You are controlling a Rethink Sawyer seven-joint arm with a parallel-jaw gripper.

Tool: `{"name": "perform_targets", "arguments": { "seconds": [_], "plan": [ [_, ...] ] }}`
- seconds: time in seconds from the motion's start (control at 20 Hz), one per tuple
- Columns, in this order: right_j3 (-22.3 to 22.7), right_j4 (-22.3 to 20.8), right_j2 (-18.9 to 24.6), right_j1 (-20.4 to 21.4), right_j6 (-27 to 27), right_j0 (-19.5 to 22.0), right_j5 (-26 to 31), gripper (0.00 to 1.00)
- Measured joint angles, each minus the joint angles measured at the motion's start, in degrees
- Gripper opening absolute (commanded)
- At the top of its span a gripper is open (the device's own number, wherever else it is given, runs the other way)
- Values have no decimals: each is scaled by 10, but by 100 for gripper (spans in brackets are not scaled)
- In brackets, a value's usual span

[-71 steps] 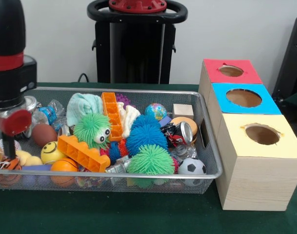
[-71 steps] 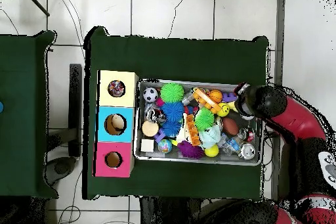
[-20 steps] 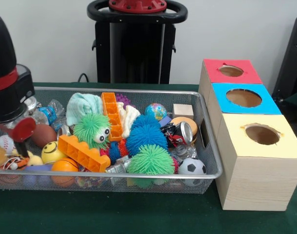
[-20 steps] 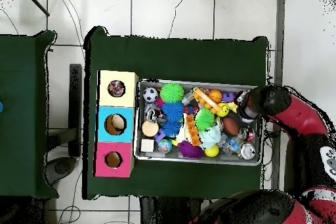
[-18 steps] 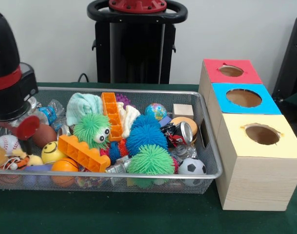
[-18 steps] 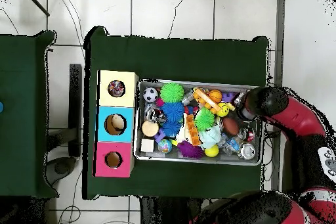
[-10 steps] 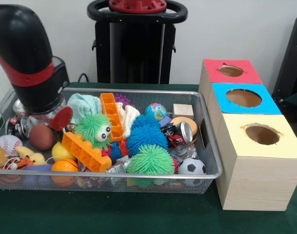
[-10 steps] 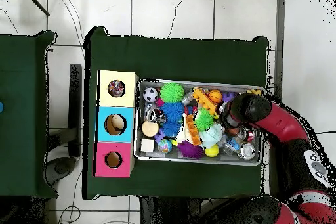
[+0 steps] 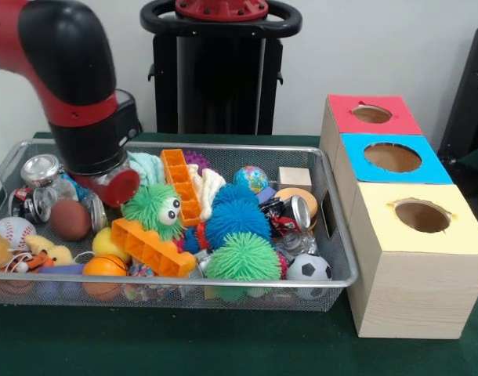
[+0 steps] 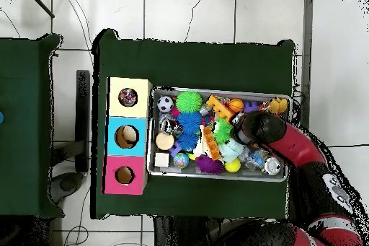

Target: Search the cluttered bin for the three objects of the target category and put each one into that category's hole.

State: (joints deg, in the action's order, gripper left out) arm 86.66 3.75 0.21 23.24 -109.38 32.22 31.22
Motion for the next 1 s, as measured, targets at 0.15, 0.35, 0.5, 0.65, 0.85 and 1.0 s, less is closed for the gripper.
{"name": "perform_targets", "arguments": {
  "seconds": [0.15,0.35,0.5,0.65,0.85,1.0],
  "plan": [
    [20,16,-25,10,-18,-36,-15,0],
    [32,20,-58,20,-38,-91,-7,0],
    [33,20,-83,33,-45,-131,12,0],
    [31,20,-109,55,-48,-171,51,0],
    [29,20,-134,84,-48,-203,118,0],
    [29,20,-140,89,-48,-206,135,0]
  ]
}}
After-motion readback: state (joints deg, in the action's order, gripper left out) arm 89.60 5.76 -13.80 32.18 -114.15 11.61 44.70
